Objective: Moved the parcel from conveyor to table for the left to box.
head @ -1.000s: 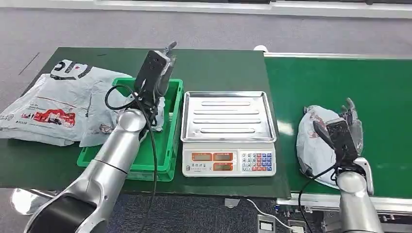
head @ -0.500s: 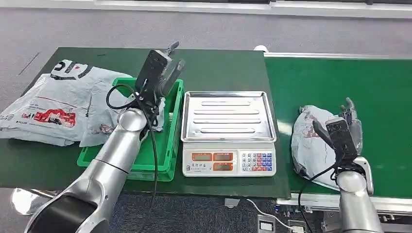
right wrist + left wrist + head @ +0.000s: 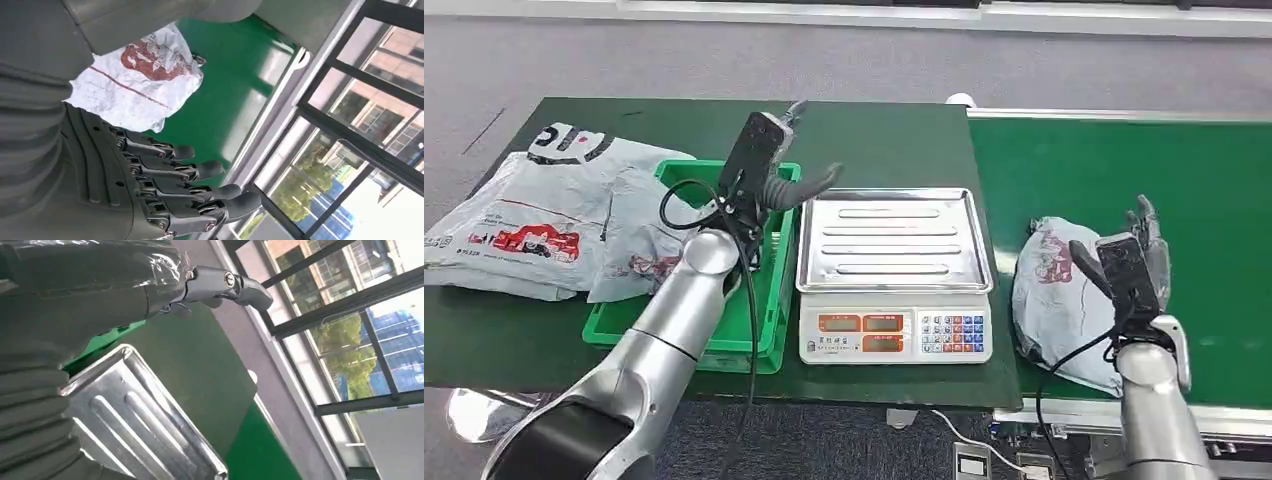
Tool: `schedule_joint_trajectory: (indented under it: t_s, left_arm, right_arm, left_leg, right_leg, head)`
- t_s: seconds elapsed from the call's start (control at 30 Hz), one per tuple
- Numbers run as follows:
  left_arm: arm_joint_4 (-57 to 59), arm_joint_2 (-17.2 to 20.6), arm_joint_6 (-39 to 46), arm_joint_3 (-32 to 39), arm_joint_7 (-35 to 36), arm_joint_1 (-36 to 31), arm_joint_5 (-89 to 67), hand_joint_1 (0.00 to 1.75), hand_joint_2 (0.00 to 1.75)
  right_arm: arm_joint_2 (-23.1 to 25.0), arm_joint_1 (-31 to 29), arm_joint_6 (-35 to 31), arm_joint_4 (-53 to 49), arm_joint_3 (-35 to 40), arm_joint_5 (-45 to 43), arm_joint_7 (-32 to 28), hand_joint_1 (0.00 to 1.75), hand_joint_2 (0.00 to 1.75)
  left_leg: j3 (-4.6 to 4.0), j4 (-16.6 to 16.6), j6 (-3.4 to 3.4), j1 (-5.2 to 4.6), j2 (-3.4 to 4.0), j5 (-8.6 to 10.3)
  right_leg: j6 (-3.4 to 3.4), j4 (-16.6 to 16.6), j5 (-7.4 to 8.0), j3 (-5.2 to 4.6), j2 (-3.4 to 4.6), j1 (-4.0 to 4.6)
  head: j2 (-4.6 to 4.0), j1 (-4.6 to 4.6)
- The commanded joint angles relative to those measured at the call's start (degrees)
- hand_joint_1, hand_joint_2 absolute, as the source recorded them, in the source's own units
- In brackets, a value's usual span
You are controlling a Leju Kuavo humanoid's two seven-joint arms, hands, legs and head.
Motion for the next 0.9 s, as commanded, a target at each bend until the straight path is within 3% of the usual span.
schedule_joint_trajectory:
  t_s: [0.03, 0.2, 0.23, 0.3, 0.33, 0.5, 0.53, 0.67, 0.7, 0.9]
  left_arm:
    - [5.8, 3.3, 0.4, -4.0, -2.3, -0.1, 1.1, 0.0, 1.75]
    - [6.9, 2.6, 1.6, -5.1, -2.9, -0.3, 1.3, 0.0, 1.75]
    - [6.9, 2.5, 1.6, -5.1, -2.9, -0.3, 1.3, 0.0, 1.75]
    - [7.1, 2.4, 2.6, -5.4, -3.4, -0.2, 1.6, 0.0, 1.75]
    - [7.2, 2.3, 3.4, -5.6, -4.0, -0.1, 1.7, 0.0, 1.75]
    - [6.9, 1.9, 5.3, -6.9, -4.9, 1.0, 2.0, 0.0, 1.75]
    - [6.9, 1.8, 5.8, -7.2, -5.0, 1.1, 1.6, 0.0, 1.75]
    - [7.1, 1.6, 5.5, -7.2, -5.0, 1.0, 2.1, 0.0, 1.75]
    - [7.2, 1.6, 5.6, -7.2, -5.0, 0.9, 2.2, 0.0, 1.75]
    - [7.0, 1.9, 6.1, -7.6, -5.7, 1.1, 2.2, 0.0, 1.75]
  right_arm:
    - [0.0, -2.9, -1.0, 7.4, 2.1, -0.4, -0.4, 0.0, 1.75]
    - [-2.5, -5.1, -2.7, 14.6, 1.9, -1.4, -0.8, 0.0, 1.75]
    - [-2.5, -5.0, -2.7, 14.8, 1.9, -1.4, -0.8, 0.0, 0.0]
    - [-2.7, -7.2, -3.8, 19.3, 2.2, -0.5, -0.5, 0.0, 0.0]
    - [-2.7, -8.5, -4.7, 22.5, 2.5, 0.2, -0.5, 0.0, 1.75]
    - [-2.9, -9.6, -10.3, 30.4, 2.6, 4.6, 1.3, 0.0, 1.75]
    - [-3.3, -9.3, -10.8, 31.9, 2.4, 5.3, 1.9, 0.0, 1.75]
    - [-4.1, -9.4, -11.2, 35.4, 1.7, 6.0, 1.4, 0.0, 1.75]
    - [-4.4, -9.7, -11.3, 36.9, 1.8, 7.2, 2.6, 0.0, 1.75]
    - [-4.4, -11.5, -11.6, 41.0, 2.3, 11.1, 5.0, 0.0, 1.75]
  left_leg:
    - [0.28, -0.1, -0.04, 0.03, 0.16, -0.06]
    - [0.41, -0.1, -0.02, 0.1, 0.15, -0.1]
    - [0.25, 0.0, -0.01, 0.07, 0.11, -0.08]
    - [0.37, -0.1, -0.01, 0.08, 0.17, -0.11]
    - [0.38, -0.1, 0.0, 0.07, 0.19, -0.1]
    - [0.62, -0.3, -0.05, 0.12, 0.26, -0.09]
    - [0.27, -0.1, -0.02, 0.06, 0.01, -0.04]
    - [0.59, -0.3, -0.03, 0.12, -0.04, -0.1]
    - [0.27, -0.1, -0.01, 0.04, -0.04, -0.07]
    - [0.38, -0.1, -0.02, 0.05, 0.11, -0.09]
  right_leg:
    - [-0.06, -0.1, 0.0, 0.24, 0.17, 0.03]
    - [-0.06, -0.3, 0.0, 0.43, 0.16, 0.11]
    - [-0.03, -0.1, -0.01, 0.26, 0.12, 0.07]
    - [-0.04, -0.2, -0.01, 0.37, 0.19, 0.08]
    - [-0.05, -0.2, 0.01, 0.39, 0.2, 0.07]
    - [-0.09, -0.4, 0.06, 0.62, 0.28, 0.13]
    - [-0.03, -0.2, 0.01, 0.32, 0.02, 0.06]
    - [-0.07, -0.4, -0.02, 0.69, -0.06, 0.13]
    - [-0.02, -0.1, -0.02, 0.32, -0.05, 0.05]
    - [-0.04, -0.2, 0.01, 0.39, 0.11, 0.06]
  head:
    - [0.0, 0.0]
    - [0.0, 0.0]
    - [0.0, 0.0]
    - [0.0, 0.0]
    - [0.0, 0.0]
    - [0.0, 0.0]
    - [0.0, 0.0]
    - [0.0, 0.0]
    - [0.0, 0.0]
    - [0.0, 0.0]
